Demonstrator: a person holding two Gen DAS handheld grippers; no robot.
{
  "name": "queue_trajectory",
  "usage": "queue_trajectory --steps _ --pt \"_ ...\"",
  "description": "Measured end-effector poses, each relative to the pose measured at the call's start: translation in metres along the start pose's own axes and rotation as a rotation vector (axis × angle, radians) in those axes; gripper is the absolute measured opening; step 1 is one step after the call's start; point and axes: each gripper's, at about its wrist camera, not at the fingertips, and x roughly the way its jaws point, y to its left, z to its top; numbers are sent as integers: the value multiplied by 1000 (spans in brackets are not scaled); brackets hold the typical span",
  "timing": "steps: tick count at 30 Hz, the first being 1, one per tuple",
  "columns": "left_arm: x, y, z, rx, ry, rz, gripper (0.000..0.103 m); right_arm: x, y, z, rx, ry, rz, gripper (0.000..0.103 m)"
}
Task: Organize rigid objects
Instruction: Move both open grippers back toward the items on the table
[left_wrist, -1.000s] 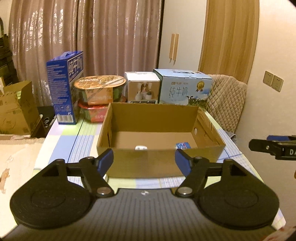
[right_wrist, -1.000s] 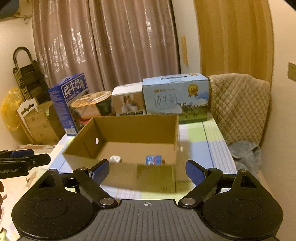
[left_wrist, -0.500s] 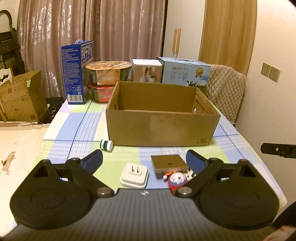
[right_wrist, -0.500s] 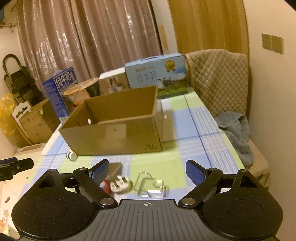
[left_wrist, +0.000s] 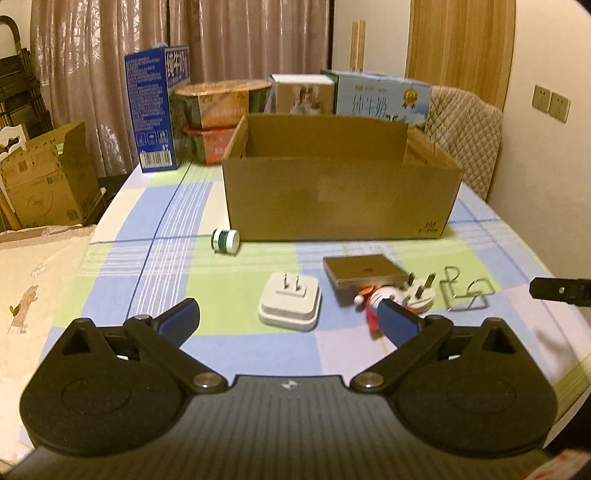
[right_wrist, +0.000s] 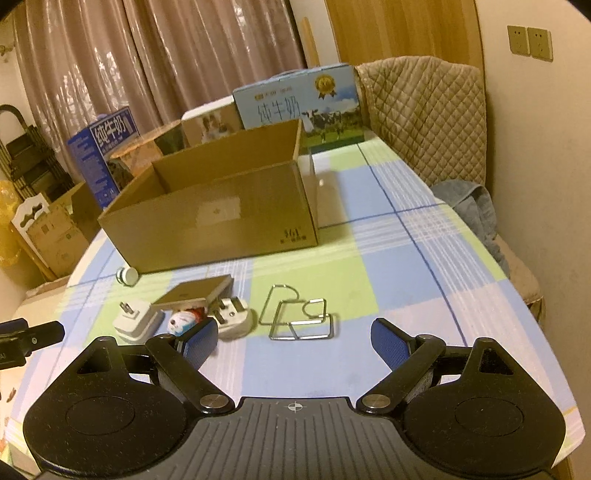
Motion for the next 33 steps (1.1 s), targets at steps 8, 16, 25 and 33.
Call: queue_trajectory --steps 8,16,25,33 --pt "33 4 -4 42 32 -9 102 23 -4 -10 3 20 -18 87" --pt "63 7 -7 61 62 -22 102 48 3 -17 -33 35 -20 87" --pt "89 14 -6 27 99 -68 102 75 10 -18 -86 17 -79 91" --pt "109 13 1 37 110 -67 102 97 18 -16 -111 14 -99 93"
